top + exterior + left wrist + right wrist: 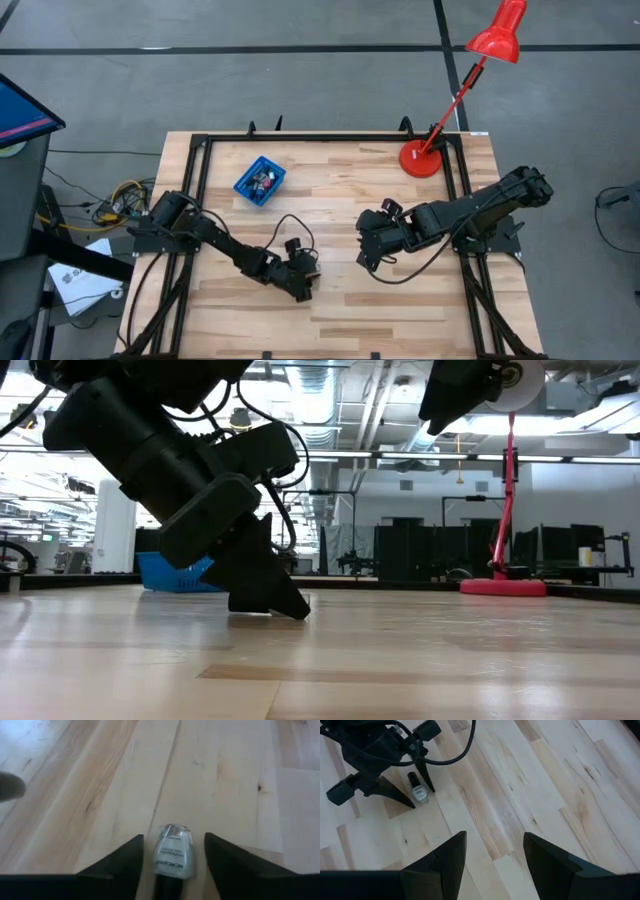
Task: Pick & Place Nail Polish
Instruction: Put the light gray nail polish bottle into the blue bin
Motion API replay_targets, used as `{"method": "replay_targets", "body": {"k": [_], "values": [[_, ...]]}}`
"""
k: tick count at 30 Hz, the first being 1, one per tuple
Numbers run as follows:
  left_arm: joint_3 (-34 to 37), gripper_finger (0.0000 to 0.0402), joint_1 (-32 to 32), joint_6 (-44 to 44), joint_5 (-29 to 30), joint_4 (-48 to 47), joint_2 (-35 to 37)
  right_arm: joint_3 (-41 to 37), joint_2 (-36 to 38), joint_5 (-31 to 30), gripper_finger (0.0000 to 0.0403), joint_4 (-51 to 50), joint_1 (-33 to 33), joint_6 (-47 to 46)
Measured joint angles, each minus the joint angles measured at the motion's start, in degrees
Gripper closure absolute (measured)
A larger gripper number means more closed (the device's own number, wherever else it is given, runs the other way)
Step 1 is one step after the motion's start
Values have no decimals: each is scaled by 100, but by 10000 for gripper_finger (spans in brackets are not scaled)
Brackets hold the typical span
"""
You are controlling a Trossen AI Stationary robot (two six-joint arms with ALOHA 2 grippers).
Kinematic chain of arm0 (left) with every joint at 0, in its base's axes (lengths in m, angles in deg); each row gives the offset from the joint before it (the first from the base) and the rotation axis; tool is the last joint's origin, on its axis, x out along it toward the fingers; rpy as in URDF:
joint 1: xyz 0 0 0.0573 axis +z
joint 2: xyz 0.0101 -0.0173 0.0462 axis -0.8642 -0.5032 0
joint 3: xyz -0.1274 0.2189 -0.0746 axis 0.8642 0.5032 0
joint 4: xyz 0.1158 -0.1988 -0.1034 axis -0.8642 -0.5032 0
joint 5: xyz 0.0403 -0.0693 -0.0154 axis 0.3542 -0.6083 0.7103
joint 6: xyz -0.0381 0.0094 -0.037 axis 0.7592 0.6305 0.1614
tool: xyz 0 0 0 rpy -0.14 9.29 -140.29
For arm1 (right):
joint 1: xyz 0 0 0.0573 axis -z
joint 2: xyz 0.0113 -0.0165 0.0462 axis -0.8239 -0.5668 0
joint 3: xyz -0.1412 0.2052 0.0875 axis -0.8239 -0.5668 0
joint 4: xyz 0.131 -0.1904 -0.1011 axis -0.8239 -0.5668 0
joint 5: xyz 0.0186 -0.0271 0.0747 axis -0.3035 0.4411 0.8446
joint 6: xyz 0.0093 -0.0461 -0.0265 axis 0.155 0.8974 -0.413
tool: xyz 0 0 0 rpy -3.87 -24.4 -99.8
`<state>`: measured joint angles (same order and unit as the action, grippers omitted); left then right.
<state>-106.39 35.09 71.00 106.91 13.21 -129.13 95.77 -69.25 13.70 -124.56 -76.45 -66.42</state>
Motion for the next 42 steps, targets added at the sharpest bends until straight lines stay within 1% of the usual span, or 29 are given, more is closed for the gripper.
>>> {"method": "replay_targets", "body": {"k": [5, 6, 11, 14, 16, 18, 21, 25, 29, 30, 33, 35, 37, 39, 42], "values": [[7, 281, -3, 8, -51, -3, -3, 0, 0, 0, 214, 0, 0, 0], [11, 293, -3, 10, -71, -9, -3, 0, 0, 1, 214, 0, 0, 0], [17, 293, 2, 9, -149, -44, 16, 0, 0, 0, 214, 0, 0, 1], [37, 293, 60, -16, -226, -360, 283, 0, 0, 0, 214, 0, 0, 1], [63, 293, 167, -36, -216, -900, 589, 0, 0, -23, 214, 13, 0, 8], [81, 293, 355, -63, -120, -1487, 951, 0, 17, -175, 214, 114, -7, 63], [64, 293, 700, -86, 101, -2071, 1644, 0, 249, -435, 218, 451, -77, 476], [247, 294, 1153, -545, 158, -2182, 2592, 4, 921, -448, 236, 814, 17, 1221], [548, 294, 1663, -912, 295, -2149, 3615, 4, 1781, -418, 266, 988, 259, 2283], [639, 294, 1801, -1012, 296, -2139, 3853, 4, 2012, -330, 277, 1022, 338, 2508], [954, 294, 2219, -1292, 276, -2081, 4550, -138, 2696, 288, 317, 1235, 661, 3011], [1233, 294, 2520, -1473, 124, -1975, 4948, -476, 3192, 751, 351, 1596, 883, 3295], [1524, 295, 2834, -1557, -111, -1816, 5299, -981, 3717, 1236, 387, 2116, 1099, 3514], [1822, 295, 3147, -1603, -271, -1558, 5604, -1569, 4230, 1600, 394, 2750, 1301, 3647], [2290, 295, 3570, -1588, -435, -1037, 5887, -2440, 4919, 1704, 389, 3350, 1577, 3583]]}}
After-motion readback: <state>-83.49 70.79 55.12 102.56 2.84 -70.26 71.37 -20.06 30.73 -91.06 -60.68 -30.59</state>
